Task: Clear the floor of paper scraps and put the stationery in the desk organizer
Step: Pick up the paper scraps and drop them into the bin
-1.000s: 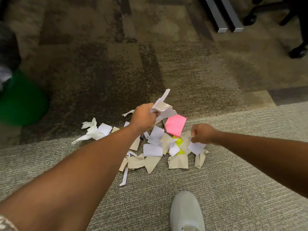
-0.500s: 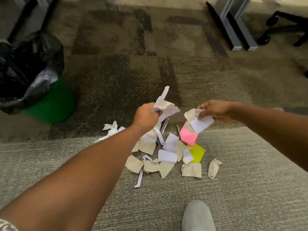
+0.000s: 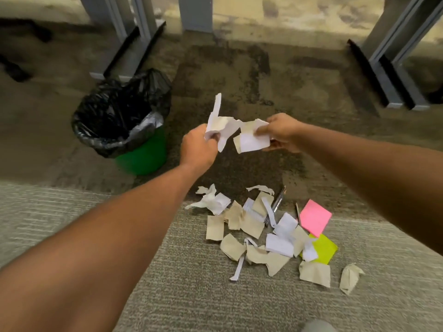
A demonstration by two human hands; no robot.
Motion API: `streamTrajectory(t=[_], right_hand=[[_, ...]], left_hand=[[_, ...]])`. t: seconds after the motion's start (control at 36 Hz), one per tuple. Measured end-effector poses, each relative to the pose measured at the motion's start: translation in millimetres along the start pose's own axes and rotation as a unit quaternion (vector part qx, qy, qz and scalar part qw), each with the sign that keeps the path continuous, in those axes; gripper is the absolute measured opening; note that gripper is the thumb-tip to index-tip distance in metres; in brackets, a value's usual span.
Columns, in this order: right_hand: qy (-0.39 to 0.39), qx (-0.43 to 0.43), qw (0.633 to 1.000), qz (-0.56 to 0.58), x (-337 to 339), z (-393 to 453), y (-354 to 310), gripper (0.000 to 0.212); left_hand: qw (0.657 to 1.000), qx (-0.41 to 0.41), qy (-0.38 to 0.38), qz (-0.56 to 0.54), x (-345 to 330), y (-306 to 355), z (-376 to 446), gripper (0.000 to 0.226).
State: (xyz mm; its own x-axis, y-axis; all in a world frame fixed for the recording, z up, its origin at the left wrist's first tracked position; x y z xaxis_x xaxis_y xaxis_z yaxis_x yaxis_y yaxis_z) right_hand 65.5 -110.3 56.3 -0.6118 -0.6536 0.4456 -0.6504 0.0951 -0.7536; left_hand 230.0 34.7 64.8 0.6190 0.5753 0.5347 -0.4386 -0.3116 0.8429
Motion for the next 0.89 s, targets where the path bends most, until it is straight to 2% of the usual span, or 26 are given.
streamTrajectory(t=[0.31,0.42,0.53,0.64,0.72,0.81,0.89], right_hand=[[0.028,0.050,0.984,0.167,-69.1,-1.3,-112.9,0.041],[0.005,0.059,0.975,0.215,-105.9,-2.8,-148.3,0.019],[-0.018,0.070,0.971,0.229,-144.9,-0.5,-178.4,0.009],[-0.103,0.093,0.964,0.229,-187.9,-3.9,-198.6,0.031],[-0.179,0.101,0.950,0.234,-210.6,-8.7,-204.7,0.053],[-0.177,0.096,0.948,0.245,-208.6,0.8,-199.7,0.054],[-0.148,0.086,0.944,0.281,-191.2,17.8,-187.9,0.063]], left_hand=[[0.990,0.007,0.142,0.005,121.3,-9.0,30.8,0.031],[0.980,0.058,0.187,0.043,155.4,-25.5,36.9,0.031],[0.966,0.132,0.218,0.039,179.3,-50.8,37.9,0.032],[0.956,0.223,0.192,0.000,186.0,-81.3,41.6,0.046],[0.954,0.241,0.179,-0.013,188.4,-88.4,46.5,0.038],[0.954,0.230,0.193,-0.002,195.1,-90.0,53.6,0.038],[0.954,0.220,0.201,0.024,198.5,-93.6,59.4,0.038]])
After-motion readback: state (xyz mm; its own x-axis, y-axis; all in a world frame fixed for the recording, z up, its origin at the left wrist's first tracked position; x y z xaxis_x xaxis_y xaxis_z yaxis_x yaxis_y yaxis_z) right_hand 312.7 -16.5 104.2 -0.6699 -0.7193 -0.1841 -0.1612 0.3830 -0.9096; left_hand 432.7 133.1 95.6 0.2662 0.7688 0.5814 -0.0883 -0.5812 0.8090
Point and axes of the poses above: each hand's wrist, its own z-axis towards the middle knuckle, its own x-axis out of the back of the hand, y = z × x, the point moved 9 cm from there along z, towards the middle knuckle, and after that the axes turned 2 degrees about -z, right-handed, at the moved point
